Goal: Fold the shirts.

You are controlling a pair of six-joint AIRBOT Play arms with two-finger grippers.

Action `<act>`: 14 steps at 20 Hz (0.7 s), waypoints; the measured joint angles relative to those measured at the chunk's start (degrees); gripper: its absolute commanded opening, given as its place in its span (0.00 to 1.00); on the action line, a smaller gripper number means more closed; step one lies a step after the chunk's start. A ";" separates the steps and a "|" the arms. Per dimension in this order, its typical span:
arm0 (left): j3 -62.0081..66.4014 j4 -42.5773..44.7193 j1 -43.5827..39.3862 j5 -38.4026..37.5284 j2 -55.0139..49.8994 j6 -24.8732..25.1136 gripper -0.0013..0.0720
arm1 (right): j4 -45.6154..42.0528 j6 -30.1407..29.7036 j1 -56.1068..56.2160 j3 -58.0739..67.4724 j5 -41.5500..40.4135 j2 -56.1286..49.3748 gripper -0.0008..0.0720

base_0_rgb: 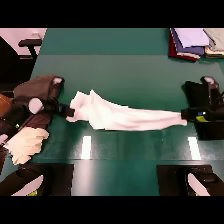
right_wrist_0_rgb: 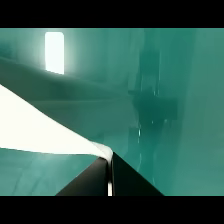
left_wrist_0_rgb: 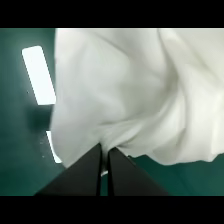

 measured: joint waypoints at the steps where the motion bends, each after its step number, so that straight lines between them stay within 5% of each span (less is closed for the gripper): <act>1: -1.36 -0.02 0.00 0.61 -0.20 -0.28 0.05 | 0.02 0.26 0.00 -1.27 -0.02 0.00 0.03; 10: 2.38 -0.17 0.00 2.69 -0.74 -1.25 0.06 | 0.39 0.94 0.00 0.96 -0.44 0.00 0.03; 12: 4.33 -0.20 0.00 2.82 -0.74 -1.27 0.77 | 0.33 0.96 0.00 1.73 -0.35 0.00 0.03; 14: 6.36 -0.24 0.11 1.86 -0.76 -1.64 0.79 | 0.02 0.98 -0.04 2.12 0.15 0.00 0.03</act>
